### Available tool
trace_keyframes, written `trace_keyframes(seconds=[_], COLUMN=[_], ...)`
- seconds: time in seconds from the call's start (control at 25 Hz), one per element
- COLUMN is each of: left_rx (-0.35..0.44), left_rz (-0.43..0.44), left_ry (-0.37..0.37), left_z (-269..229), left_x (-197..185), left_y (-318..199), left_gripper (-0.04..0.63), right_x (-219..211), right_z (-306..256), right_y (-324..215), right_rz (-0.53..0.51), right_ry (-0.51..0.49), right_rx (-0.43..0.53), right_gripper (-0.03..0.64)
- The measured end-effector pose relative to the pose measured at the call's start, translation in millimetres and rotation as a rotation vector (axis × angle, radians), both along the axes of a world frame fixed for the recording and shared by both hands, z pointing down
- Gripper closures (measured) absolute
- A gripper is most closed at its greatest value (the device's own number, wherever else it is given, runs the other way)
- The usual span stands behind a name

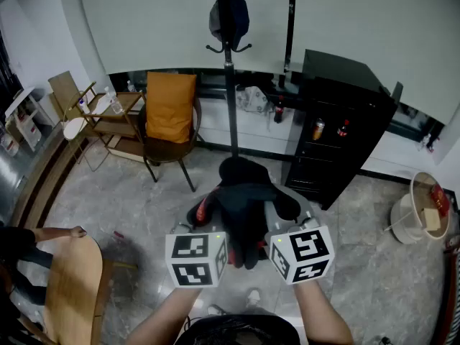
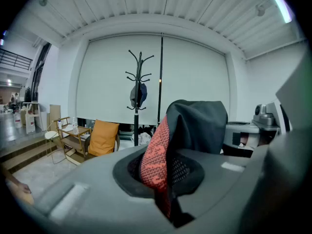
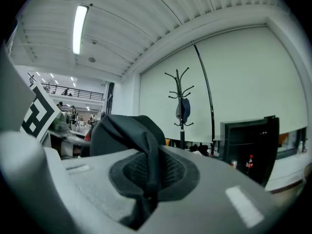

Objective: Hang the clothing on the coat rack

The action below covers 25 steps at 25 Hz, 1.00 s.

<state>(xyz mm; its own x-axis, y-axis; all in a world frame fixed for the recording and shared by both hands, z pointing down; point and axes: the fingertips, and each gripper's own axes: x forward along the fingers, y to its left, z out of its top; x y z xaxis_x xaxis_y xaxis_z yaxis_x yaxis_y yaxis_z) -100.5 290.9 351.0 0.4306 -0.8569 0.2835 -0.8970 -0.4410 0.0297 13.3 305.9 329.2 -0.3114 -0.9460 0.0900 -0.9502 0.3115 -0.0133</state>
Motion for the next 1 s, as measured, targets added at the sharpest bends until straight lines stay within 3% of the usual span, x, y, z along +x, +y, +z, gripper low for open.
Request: trace_keyframes(seconds=[1.0], left_rx=[0.037], left_rz=[-0.101], left_ry=[-0.005], left_z=[-11.4], left_x=[40.5], left_y=[-34.6], left_gripper=[0.575], right_x=[39.6], right_z=[-9.6], right_y=[-41.7], right_rz=[-0.100], right_ry=[-0.001], right_rx=[0.028], right_gripper=[0.604])
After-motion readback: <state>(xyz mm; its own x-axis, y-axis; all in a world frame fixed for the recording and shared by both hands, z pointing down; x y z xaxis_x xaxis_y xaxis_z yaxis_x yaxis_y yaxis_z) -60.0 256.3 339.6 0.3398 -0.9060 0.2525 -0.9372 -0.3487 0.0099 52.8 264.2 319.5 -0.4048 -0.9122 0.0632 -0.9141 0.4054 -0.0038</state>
